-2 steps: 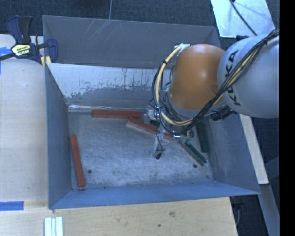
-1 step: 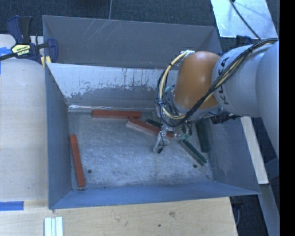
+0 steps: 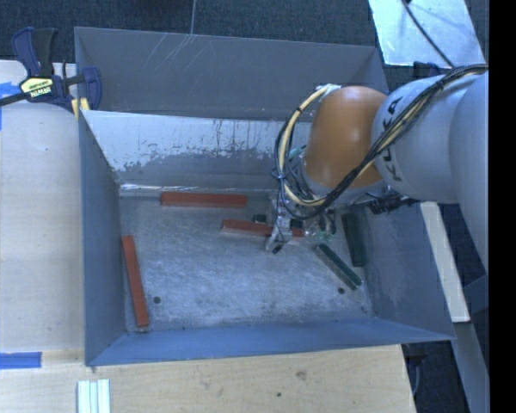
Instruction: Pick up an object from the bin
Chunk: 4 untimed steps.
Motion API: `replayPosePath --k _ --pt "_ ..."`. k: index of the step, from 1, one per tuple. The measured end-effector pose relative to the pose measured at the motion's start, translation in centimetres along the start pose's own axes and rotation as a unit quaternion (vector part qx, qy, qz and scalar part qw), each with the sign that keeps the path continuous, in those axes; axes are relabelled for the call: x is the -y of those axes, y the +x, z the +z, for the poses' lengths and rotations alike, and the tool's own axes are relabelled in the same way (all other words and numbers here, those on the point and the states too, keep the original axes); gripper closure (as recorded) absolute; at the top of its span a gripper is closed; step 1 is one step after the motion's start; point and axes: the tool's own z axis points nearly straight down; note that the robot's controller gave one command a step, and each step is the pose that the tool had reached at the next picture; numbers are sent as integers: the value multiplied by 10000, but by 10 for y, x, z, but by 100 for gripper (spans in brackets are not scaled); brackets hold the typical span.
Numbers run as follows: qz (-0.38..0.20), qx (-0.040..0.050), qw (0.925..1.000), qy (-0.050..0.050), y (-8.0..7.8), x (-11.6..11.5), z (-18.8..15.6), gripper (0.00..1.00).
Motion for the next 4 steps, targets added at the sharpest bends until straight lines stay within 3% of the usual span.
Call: replayPosePath --k 1,2,3,4 --pt "12 20 10000 2 32 33 -150 100" --pt "7 -21 10000 4 33 32 -145 0" --pt "508 -53 9987 10 12 -10 -64 0" --pt "870 -37 9962 11 -13 -2 8 0"
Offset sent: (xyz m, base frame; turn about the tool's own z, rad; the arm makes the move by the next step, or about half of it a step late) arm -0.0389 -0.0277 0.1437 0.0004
